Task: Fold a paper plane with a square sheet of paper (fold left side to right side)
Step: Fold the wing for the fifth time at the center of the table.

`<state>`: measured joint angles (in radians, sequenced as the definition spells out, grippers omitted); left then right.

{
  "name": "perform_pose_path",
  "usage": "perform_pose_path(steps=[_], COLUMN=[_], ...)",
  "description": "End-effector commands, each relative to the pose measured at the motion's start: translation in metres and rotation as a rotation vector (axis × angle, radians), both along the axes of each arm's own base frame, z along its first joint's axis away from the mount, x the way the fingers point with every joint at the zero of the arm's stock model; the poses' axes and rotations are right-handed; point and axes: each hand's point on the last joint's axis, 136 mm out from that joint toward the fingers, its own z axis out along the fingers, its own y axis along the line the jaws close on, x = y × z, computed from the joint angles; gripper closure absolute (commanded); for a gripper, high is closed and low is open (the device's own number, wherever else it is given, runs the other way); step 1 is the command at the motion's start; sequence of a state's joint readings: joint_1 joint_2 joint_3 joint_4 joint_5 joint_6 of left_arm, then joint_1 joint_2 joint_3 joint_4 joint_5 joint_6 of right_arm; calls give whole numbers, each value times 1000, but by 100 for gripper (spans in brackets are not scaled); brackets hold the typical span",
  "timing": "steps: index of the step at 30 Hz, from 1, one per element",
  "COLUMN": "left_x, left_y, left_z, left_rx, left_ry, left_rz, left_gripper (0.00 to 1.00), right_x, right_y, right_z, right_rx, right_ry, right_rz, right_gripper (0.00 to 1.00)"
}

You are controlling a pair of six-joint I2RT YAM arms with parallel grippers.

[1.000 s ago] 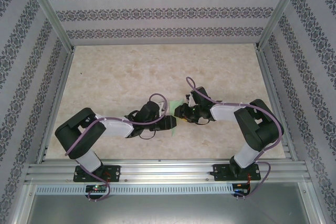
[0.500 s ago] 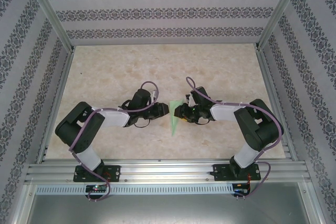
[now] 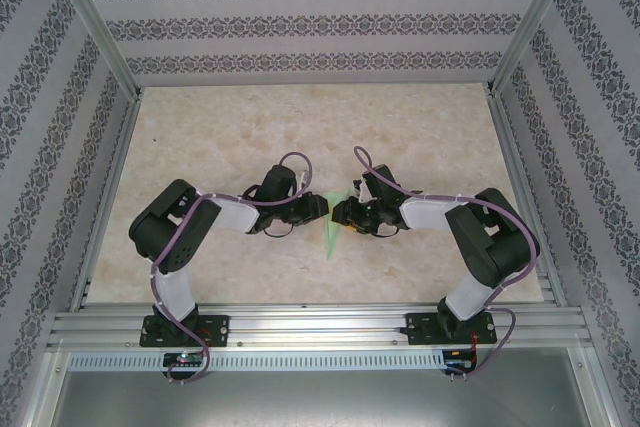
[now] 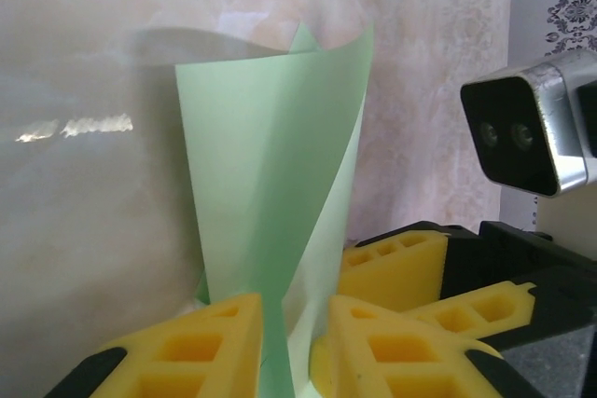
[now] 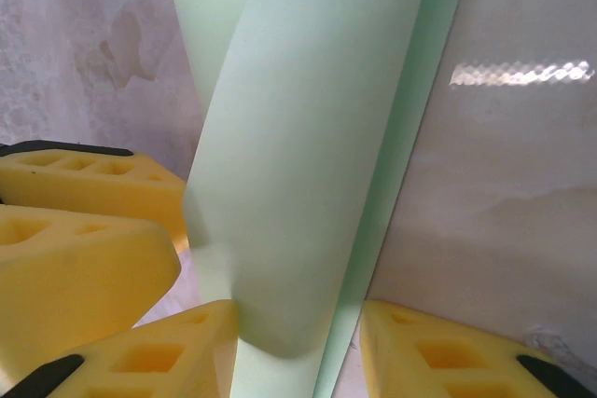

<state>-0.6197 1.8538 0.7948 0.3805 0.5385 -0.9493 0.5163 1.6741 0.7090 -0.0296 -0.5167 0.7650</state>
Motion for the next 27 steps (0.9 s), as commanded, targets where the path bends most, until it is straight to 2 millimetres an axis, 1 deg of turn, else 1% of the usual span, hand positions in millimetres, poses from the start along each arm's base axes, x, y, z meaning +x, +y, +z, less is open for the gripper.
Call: perform_pose_path(steps=[1, 12, 15, 16, 20, 27], left_x=[14, 16, 16, 16, 16, 16], left_y=[-7, -8, -8, -8, -3, 3], left_z=[12, 5, 4, 4, -2, -13], left_rx=[-57, -45, -41, -41, -8, 46], left_ry=[-37, -26, -25, -25, -27, -24], left_rz=[5, 7, 8, 7, 16, 24], left_gripper=[75, 79, 83, 86, 94, 96], right_x=[-6, -6, -6, -6, -6, -4], right_y=[-3, -3, -2, -2, 0, 1], right_z=[-24, -24, -24, -24, -19, -6], right_rx=[-58, -58, -57, -55, -42, -20], right_ry=[24, 28, 29, 30, 16, -18], right_rz=[14, 15, 15, 16, 24, 32], right_gripper=[60, 60, 60, 59, 57, 54])
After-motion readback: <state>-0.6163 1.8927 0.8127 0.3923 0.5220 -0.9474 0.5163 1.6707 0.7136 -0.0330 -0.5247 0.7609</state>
